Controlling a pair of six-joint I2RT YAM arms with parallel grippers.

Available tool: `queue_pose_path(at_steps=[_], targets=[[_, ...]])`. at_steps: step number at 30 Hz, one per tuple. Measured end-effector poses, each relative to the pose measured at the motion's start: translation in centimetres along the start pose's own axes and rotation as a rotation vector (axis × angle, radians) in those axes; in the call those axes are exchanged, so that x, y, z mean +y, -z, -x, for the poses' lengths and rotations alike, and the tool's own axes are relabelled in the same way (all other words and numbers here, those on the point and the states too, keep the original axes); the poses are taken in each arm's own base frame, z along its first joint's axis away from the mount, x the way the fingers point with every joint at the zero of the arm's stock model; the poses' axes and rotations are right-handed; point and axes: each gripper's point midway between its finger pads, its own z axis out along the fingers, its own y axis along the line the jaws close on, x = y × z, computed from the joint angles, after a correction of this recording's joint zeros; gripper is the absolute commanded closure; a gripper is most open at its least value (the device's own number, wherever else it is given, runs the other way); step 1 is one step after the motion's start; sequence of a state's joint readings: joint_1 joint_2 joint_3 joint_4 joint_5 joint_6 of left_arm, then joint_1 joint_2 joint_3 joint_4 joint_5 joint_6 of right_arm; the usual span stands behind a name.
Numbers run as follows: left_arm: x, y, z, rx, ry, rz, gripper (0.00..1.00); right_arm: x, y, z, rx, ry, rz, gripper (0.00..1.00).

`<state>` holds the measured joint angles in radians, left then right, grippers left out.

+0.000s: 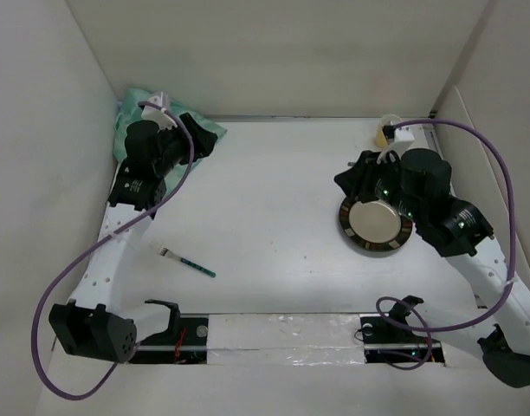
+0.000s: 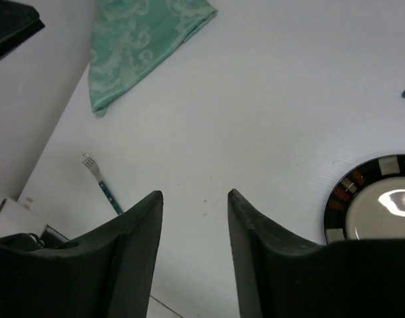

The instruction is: Set the dinner table for one person

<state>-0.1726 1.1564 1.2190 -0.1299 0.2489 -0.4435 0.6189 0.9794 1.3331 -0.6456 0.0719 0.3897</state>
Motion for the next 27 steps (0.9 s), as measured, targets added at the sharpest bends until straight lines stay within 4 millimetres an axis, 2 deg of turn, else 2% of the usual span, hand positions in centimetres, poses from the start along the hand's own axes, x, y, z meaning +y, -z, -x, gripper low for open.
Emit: queue_pose_path(at_steps=[1,2,4,6,7,12,13,14,16,17,19,21,22,24,25,27], targets=[[0.4,-0.3,-0.2,0.007,0.003,0.015,0.43,-0.3,0.0,0.1,-0.003,0.0,-0.009,0.88],[0.8,-0.6,-0.4,0.011,0.006,0.031,0.44,-0.5,-0.1,0.2,-0.005,0.003,-0.016,0.99],[1.8,-1.0,-0.5,0.008,0.014,0.081,0.55,-1.0,-0.1,0.3,-0.011,-0.003,-0.03,1.0],[3.1,-1.7,-0.3,0.002,0.022,0.15,0.88,-1.6,-0.2,0.4,-0.012,-0.005,-0.045,1.0],[3.8,-2.1,0.0,-0.004,0.022,0.189,1.0,-1.9,-0.2,0.5,-0.013,-0.006,-0.05,1.0],[8.3,-5.5,1.3,-0.016,-0.018,0.411,1.0,-2.6,-0.6,-0.2,0.008,-0.008,-0.052,1.0],[9.3,-6.3,1.3,-0.008,-0.03,0.454,0.98,-2.7,-0.7,-0.5,0.017,-0.007,-0.05,1.0],[10.5,-7.2,1.0,0.007,-0.04,0.498,0.8,-2.8,-0.9,-0.9,0.028,-0.006,-0.048,1.0],[12.7,-8.8,0.4,0.04,-0.057,0.566,0.72,-3.0,-1.1,-1.6,0.046,-0.006,-0.047,1.0],[13.9,-9.7,-0.3,0.067,-0.062,0.602,0.62,-3.1,-1.2,-1.9,0.055,-0.008,-0.046,1.0],[16.4,-11.3,-1.7,0.119,-0.078,0.663,0.5,-3.2,-1.3,-2.1,0.062,-0.01,-0.044,1.0],[18.8,-12.3,-3.6,0.177,-0.084,0.724,0.45,-3.3,-1.5,-2.6,0.075,-0.013,-0.033,1.0],[19.8,-12.8,-4.5,0.207,-0.089,0.746,0.44,-3.3,-1.6,-2.8,0.079,-0.015,-0.031,0.96],[21.9,-13.4,-6.3,0.258,-0.083,0.789,0.4,-3.4,-1.8,-3.2,0.093,-0.016,-0.029,0.87],[22.9,-13.7,-7.0,0.281,-0.077,0.807,0.39,-3.5,-1.9,-3.3,0.098,-0.016,-0.029,0.76],[25.0,-13.8,-8.6,0.322,-0.061,0.842,0.39,-3.6,-2.1,-3.7,0.11,-0.017,-0.025,0.67]])
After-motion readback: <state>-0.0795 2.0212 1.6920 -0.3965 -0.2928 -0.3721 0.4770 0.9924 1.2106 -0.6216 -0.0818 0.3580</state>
